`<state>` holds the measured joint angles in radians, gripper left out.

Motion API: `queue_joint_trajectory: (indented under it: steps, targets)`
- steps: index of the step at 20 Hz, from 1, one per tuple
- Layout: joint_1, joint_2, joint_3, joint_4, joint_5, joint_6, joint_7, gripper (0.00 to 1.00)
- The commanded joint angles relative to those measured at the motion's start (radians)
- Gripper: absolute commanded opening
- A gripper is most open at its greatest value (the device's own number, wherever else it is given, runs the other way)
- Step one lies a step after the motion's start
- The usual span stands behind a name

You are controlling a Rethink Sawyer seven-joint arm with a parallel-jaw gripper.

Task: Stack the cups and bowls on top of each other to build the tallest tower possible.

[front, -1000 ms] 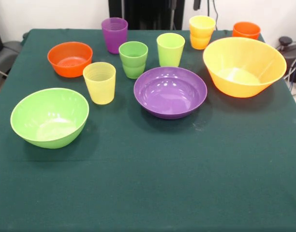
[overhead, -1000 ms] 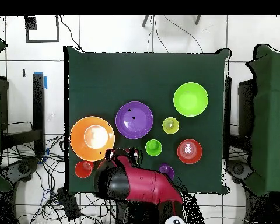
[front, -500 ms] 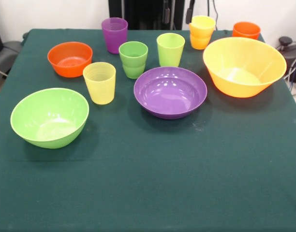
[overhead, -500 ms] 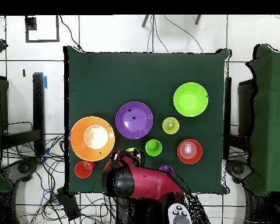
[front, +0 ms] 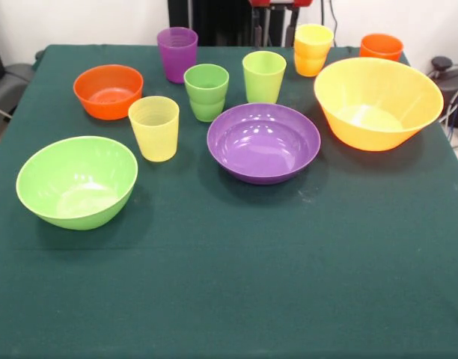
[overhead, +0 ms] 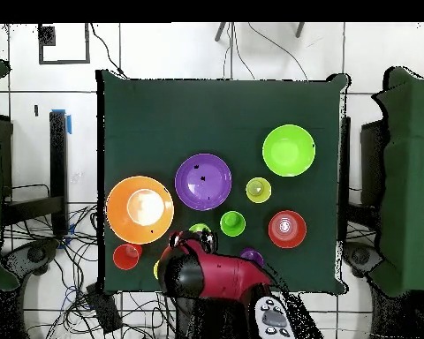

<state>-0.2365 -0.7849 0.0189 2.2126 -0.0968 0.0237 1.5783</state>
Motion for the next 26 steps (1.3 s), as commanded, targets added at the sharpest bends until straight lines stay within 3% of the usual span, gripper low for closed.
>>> queue_joint_trajectory:
  steps: [1, 18, 26]
  targets:
    - [0.000, 0.083, 0.080, 0.002, -0.050, -0.051, 0.142, 1.00]
    - [0.006, 0.147, 0.048, 0.010, -0.050, -0.109, 0.174, 1.00]
    - [0.013, 0.235, 0.003, 0.012, -0.071, -0.180, 0.175, 1.00]
